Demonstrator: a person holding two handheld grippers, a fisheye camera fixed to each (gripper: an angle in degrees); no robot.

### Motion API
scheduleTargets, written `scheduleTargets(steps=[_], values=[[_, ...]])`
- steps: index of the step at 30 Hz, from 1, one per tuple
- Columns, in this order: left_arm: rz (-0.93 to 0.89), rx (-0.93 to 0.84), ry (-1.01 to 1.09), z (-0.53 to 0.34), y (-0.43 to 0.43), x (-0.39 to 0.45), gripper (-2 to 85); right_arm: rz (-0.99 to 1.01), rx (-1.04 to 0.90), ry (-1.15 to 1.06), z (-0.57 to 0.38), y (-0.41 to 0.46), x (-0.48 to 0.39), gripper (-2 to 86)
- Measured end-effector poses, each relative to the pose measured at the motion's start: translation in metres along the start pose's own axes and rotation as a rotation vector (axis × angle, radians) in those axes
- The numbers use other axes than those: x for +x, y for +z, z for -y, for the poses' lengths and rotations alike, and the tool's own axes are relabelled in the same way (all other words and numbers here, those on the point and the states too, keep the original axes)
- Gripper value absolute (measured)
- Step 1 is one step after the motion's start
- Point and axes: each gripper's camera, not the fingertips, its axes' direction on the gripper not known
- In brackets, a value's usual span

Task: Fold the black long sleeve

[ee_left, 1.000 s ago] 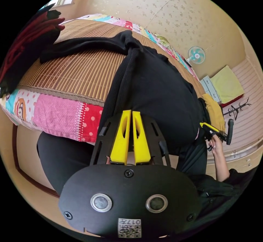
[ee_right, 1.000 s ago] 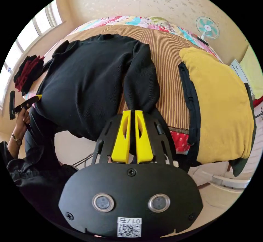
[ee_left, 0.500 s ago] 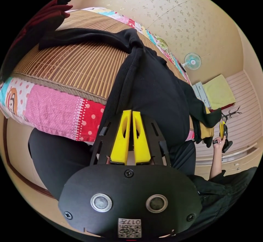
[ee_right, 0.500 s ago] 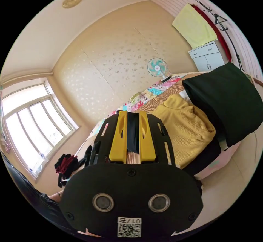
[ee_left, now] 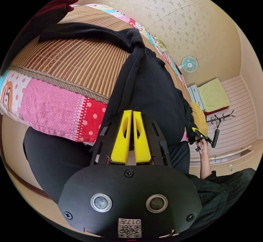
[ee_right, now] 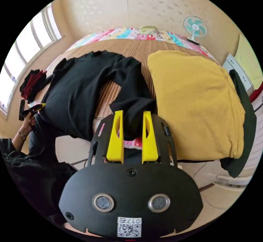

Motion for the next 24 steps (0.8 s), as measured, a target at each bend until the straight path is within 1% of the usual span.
scheduleTargets(steps=[1,3,4,5,6,7,8,9,11,13,14,15,16,17,18,20,22,24], values=[[-0.003,0.002,-0.002,-0.001,-0.001,-0.001,-0.5,-0.027,-0.054,0.007,0.003,0.011,-0.003,8.4],[-0.011,0.006,-0.002,-0.002,-0.005,-0.006,-0.5,0.005,0.041,0.059,0.0,-0.003,-0.011,4.7],[-0.012,0.005,-0.001,-0.002,-0.005,-0.006,-0.5,0.026,0.068,0.073,-0.001,-0.01,-0.011,4.5],[-0.015,0.003,0.0,-0.002,-0.007,-0.008,-0.4,0.069,0.151,0.117,-0.005,-0.033,-0.009,3.9],[-0.02,0.0,-0.001,-0.002,-0.008,-0.011,-0.4,0.104,0.284,0.174,-0.009,-0.064,-0.006,3.8],[-0.023,-0.002,-0.003,-0.002,-0.008,-0.012,-0.5,0.115,0.356,0.206,-0.01,-0.082,-0.003,3.8],[-0.028,-0.009,-0.011,-0.001,-0.009,-0.014,-0.5,0.12,0.492,0.272,-0.008,-0.12,0.0,3.9],[-0.027,-0.019,-0.016,0.001,-0.009,-0.015,-0.5,0.126,0.604,0.294,0.001,-0.157,-0.002,4.0],[-0.012,-0.037,-0.004,0.004,-0.01,-0.014,-0.5,0.165,0.722,0.239,0.027,-0.208,-0.017,4.4],[-0.002,-0.047,0.006,0.005,-0.01,-0.013,-0.5,0.256,0.787,0.138,0.064,-0.244,-0.043,5.6],[-0.007,-0.048,0.004,0.005,-0.011,-0.015,-0.5,0.358,0.829,0.044,0.088,-0.258,-0.066,6.8],[-0.015,-0.047,-0.001,0.004,-0.012,-0.017,-0.5,0.507,0.873,-0.112,0.11,-0.266,-0.094,8.8],[-0.019,-0.045,-0.002,0.003,-0.012,-0.017,-0.5,0.585,0.885,-0.206,0.12,-0.267,-0.109,9.8],[-0.026,-0.041,-0.004,0.002,-0.012,-0.019,-0.5,0.728,0.864,-0.33,0.142,-0.265,-0.134,11.0],[-0.033,-0.036,-0.007,0.0,-0.013,-0.021,-0.5,0.834,0.827,-0.353,0.159,-0.256,-0.15,11.7],[-0.044,-0.029,-0.014,-0.002,-0.013,-0.023,-0.5,0.961,0.804,-0.337,0.171,-0.237,-0.162,11.8],[-0.054,-0.019,-0.022,-0.005,-0.014,-0.024,-0.5,1.011,0.794,-0.28,0.169,-0.211,-0.164,11.5],[-0.054,-0.014,-0.018,-0.008,-0.014,-0.024,-0.5,0.943,0.728,-0.171,0.157,-0.166,-0.161,11.0]])
